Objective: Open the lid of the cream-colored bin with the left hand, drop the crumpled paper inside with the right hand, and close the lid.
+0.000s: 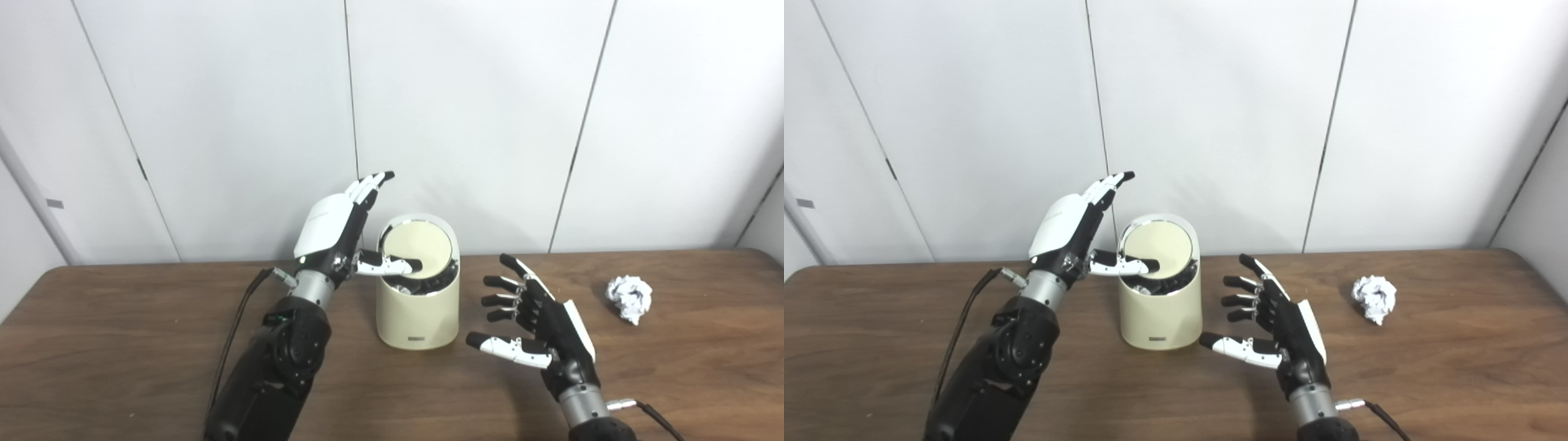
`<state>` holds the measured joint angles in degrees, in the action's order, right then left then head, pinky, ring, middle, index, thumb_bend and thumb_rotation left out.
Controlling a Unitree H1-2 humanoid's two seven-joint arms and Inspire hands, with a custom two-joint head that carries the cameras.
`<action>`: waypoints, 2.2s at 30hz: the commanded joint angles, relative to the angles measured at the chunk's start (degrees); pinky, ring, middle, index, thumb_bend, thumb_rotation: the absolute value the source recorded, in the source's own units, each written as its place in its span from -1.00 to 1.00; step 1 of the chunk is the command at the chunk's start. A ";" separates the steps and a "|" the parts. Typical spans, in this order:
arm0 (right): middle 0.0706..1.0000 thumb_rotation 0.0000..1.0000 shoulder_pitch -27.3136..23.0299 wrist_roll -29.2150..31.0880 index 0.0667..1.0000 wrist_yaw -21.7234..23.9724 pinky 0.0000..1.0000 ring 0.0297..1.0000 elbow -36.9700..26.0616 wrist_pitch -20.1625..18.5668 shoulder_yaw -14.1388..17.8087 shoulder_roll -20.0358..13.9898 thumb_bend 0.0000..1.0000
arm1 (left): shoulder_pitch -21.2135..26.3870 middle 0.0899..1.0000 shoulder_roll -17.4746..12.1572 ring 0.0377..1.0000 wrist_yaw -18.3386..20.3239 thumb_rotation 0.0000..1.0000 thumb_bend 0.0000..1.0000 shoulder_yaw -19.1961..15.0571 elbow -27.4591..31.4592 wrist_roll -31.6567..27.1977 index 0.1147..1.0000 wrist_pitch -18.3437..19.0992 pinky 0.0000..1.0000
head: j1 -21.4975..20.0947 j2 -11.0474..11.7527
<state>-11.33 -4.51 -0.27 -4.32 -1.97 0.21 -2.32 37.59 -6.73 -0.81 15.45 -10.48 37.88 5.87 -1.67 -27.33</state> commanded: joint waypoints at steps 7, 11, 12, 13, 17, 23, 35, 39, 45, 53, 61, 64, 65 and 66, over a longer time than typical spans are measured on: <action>0.47 -0.80 -1.59 0.32 0.73 -0.09 0.12 0.29 -2.28 1.49 -0.27 0.41 0.49 | 3.09 0.91 -0.51 0.91 -0.89 -0.52 0.88 0.72 0.02 1.67 0.96 -0.01 0.78 | -0.08 -0.35; 0.48 -0.78 -1.58 0.37 0.73 -0.16 0.14 0.30 -2.64 0.84 -0.29 0.57 0.50 | 3.38 0.91 -0.68 0.91 -1.07 -0.53 0.88 1.21 -0.83 2.59 0.96 -0.10 0.82 | -0.08 -0.45; 0.48 -0.78 -1.59 0.40 0.73 -0.14 0.14 0.30 -2.64 0.83 -0.29 0.58 0.50 | 3.44 0.91 -0.74 0.91 -1.08 -0.53 0.87 1.32 -0.92 2.88 0.97 -0.11 0.82 | -0.11 -0.48; 0.48 -0.78 -1.62 0.31 0.73 -0.18 0.14 0.30 -2.58 0.91 -0.30 0.57 0.50 | 3.52 0.91 -0.82 0.91 -1.23 -0.53 0.87 1.63 -1.07 3.59 0.97 -0.03 0.82 | -0.15 -0.48; 0.48 -0.76 -1.65 -0.11 0.74 -0.34 0.14 0.28 -2.58 0.80 -0.37 0.58 0.51 | 3.72 0.89 -0.86 0.90 -1.52 -0.51 0.90 2.23 -1.42 5.12 0.98 0.54 0.79 | -0.14 -0.55; 0.48 -0.74 -1.58 0.01 0.74 -0.15 0.12 0.28 -2.80 0.93 -0.48 0.60 0.50 | 4.08 0.89 -0.63 0.88 -2.23 -0.54 0.88 3.01 -1.97 7.43 0.97 1.67 0.77 | -0.20 -0.62; 0.48 -0.75 -1.44 -0.20 0.73 -0.21 0.13 0.28 -3.42 0.65 -0.56 0.47 0.50 | 4.42 0.88 0.28 0.86 -4.00 -0.55 0.75 2.99 -3.62 7.31 0.94 2.24 0.77 | -0.22 -1.05; 0.48 -0.75 -1.46 -0.23 0.73 -0.15 0.12 0.28 -3.43 0.76 -0.55 0.44 0.49 | 4.67 0.86 0.45 0.84 -4.30 -0.55 0.69 3.09 -3.94 7.70 0.93 2.66 0.73 | -0.14 -1.27; 0.48 -0.75 -1.40 -0.36 0.73 -0.04 0.13 0.28 -3.49 0.91 -0.69 0.32 0.49 | 5.23 0.88 0.36 0.85 -2.98 -0.78 0.60 3.90 -3.05 8.78 0.93 5.07 0.75 | -0.13 -1.43; 0.48 -0.73 -1.42 -0.25 0.74 -0.24 0.13 0.28 -4.00 0.09 -0.56 0.53 0.50 | 5.44 0.89 -0.14 0.83 -0.38 -1.00 0.68 5.82 -2.24 10.84 0.91 9.13 0.63 | -0.05 -1.64; 0.47 -0.72 -1.49 -1.49 0.73 -0.58 0.12 0.26 -4.31 -0.37 -0.58 0.36 0.50 | 5.10 0.88 -1.01 0.79 0.84 -1.00 0.55 7.07 -2.28 11.60 0.90 9.94 0.57 | -0.01 -1.69; 0.46 -0.71 -1.61 -1.27 0.72 -0.68 0.11 0.25 -4.35 -0.62 -0.38 0.53 0.52 | 5.09 0.88 -1.22 0.78 1.03 -1.00 0.48 7.50 -2.31 12.17 0.90 10.41 0.57 | 0.03 -1.67; 0.46 -0.71 -1.62 -1.12 0.72 -0.69 0.11 0.25 -4.41 -0.75 -0.34 0.59 0.53 | 5.04 0.88 -1.27 0.78 1.15 -1.00 0.47 7.58 -2.22 12.31 0.90 10.54 0.56 | 0.03 -1.67; 0.46 -0.70 -1.63 -1.04 0.72 -0.69 0.11 0.25 -4.44 -0.77 -0.33 0.59 0.53 | 4.96 0.88 -1.28 0.78 1.24 -1.00 0.47 7.59 -2.13 12.35 0.90 10.63 0.56 | 0.05 -1.66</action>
<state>-11.32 -5.76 -0.57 -6.34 -3.84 -0.25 -2.11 40.98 -7.50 -0.03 22.62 -12.83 48.64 15.57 -1.58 -28.92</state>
